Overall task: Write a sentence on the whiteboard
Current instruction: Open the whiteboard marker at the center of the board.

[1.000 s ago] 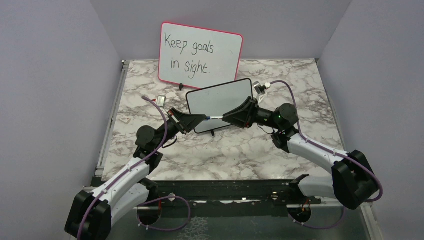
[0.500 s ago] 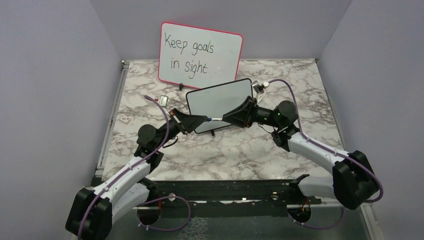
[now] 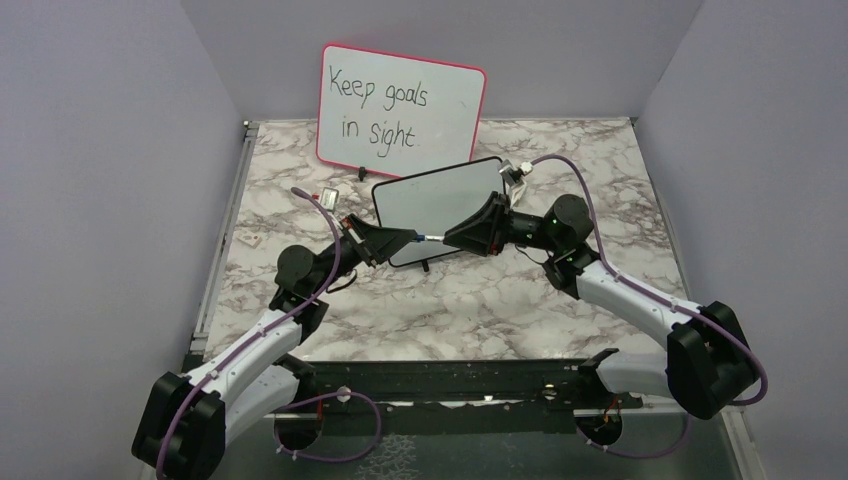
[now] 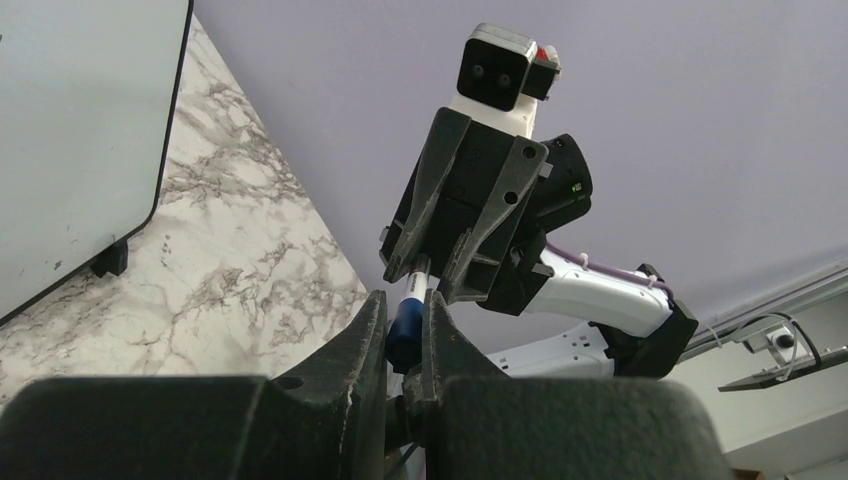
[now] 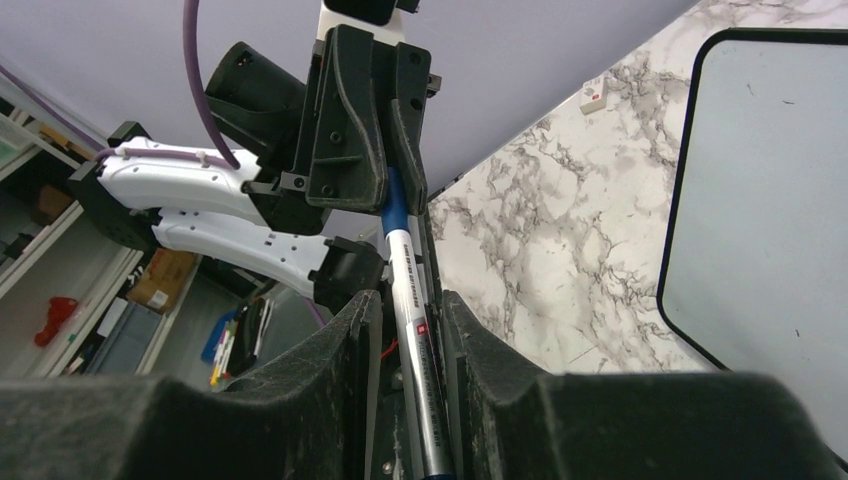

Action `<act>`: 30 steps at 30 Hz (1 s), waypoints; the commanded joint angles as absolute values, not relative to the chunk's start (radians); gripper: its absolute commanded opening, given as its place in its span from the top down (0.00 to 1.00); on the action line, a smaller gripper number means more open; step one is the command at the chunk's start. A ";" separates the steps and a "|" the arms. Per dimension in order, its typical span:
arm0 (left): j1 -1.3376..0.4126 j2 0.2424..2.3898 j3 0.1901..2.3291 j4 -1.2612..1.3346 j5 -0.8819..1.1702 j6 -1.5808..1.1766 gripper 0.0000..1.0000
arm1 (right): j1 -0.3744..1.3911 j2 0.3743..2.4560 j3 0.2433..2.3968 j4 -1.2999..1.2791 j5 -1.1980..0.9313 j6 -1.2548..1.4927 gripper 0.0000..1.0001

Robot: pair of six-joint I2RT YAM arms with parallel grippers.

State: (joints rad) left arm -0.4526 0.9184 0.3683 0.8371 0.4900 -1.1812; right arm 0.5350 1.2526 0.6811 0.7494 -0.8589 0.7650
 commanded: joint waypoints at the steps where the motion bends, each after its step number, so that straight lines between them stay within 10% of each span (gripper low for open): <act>1: -0.448 0.923 0.400 0.845 0.509 -1.158 1.00 | 0.535 1.238 0.714 0.730 -0.904 0.741 0.70; 13: -0.448 0.921 0.374 0.845 0.446 -1.191 1.00 | 0.535 1.222 0.700 0.766 -0.915 0.750 0.99; 30: -0.446 0.820 0.262 0.850 0.225 -1.275 1.00 | 0.488 1.128 0.616 0.691 -0.905 0.695 0.99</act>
State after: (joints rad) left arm -0.4572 0.8379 0.2806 0.8463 0.3367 -1.2751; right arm 0.5011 1.1728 0.6334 0.7036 -0.8822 0.7208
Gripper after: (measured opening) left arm 0.129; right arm 0.163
